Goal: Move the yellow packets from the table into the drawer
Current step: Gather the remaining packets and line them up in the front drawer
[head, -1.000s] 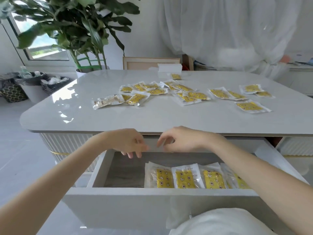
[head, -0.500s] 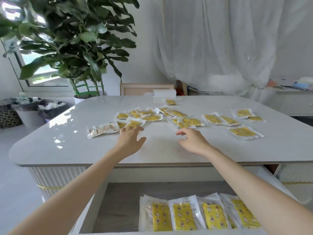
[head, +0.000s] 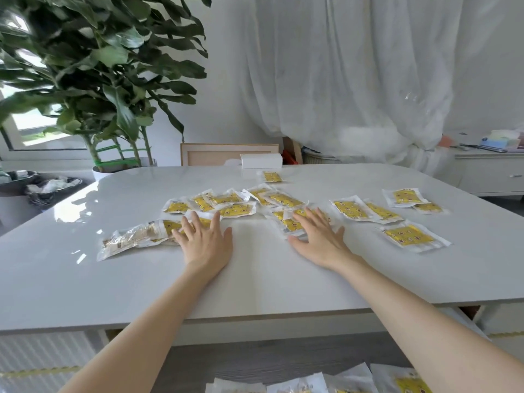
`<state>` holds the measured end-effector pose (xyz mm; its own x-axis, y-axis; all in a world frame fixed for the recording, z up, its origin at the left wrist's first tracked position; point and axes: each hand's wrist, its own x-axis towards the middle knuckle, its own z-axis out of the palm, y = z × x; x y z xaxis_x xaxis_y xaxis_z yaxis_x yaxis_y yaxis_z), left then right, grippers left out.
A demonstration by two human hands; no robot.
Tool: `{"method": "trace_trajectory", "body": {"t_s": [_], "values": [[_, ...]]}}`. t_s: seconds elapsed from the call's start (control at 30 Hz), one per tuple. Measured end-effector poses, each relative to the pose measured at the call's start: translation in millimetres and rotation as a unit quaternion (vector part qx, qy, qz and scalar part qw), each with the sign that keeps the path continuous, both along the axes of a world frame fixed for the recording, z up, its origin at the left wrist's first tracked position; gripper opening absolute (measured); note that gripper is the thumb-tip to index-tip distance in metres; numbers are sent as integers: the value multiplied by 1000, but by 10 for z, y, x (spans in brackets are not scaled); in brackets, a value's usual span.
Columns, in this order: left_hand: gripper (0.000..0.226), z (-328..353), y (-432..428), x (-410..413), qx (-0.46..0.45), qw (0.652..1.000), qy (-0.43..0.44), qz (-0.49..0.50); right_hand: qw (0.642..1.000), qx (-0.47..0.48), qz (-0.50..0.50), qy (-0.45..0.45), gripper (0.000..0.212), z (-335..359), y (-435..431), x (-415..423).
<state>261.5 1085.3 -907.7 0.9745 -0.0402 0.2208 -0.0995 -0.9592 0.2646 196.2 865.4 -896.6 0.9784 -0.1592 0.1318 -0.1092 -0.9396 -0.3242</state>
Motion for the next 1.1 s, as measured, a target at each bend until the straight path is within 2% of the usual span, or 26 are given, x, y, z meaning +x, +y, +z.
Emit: {"method": "trace_trajectory", "body": {"t_s": [0.13, 0.3, 0.43, 0.5, 0.53, 0.6, 0.63, 0.67, 0.73, 0.8, 0.83, 0.93, 1.1], "values": [[53, -15, -73, 53, 15, 1000, 10, 22, 999, -31, 5, 36, 60, -16, -30, 62], [48, -21, -66, 4, 24, 999, -34, 9, 999, 4, 42, 1, 57, 12, -15, -65], [45, 43, -42, -109, -5, 996, -90, -5, 997, -65, 51, -7, 51, 88, 87, -190], [38, 84, -55, -174, -80, 988, -123, -48, 990, -121, 41, -58, 43, 126, 149, -223], [32, 98, -63, -203, -129, 980, -134, -73, 985, -130, 27, -112, 38, 137, 170, -215], [23, 129, -75, -237, -206, 962, -146, -106, 967, -98, -13, -233, 30, 168, 180, -162], [21, 144, -77, -243, -217, 957, -154, -116, 963, -62, -32, -260, 26, 172, 162, -110], [24, 143, -75, -241, -213, 955, -156, -132, 968, -30, -41, -247, 26, 167, 128, -54], [41, 117, -76, -221, -176, 958, -135, -183, 993, -6, -39, -116, 43, 109, 61, 37], [58, 99, -87, -200, -119, 967, -77, -209, 1000, -10, -29, 1, 55, 31, 10, 72], [61, 95, -91, -180, -104, 972, -48, -206, 999, -16, -24, 23, 57, 11, 0, 62], [62, 95, -81, -115, -114, 981, -4, -158, 999, -45, -21, 16, 54, 50, 0, 20], [68, 68, -43, -73, -104, 990, 10, -93, 994, -106, -31, 22, 47, 208, 62, -101]]}}
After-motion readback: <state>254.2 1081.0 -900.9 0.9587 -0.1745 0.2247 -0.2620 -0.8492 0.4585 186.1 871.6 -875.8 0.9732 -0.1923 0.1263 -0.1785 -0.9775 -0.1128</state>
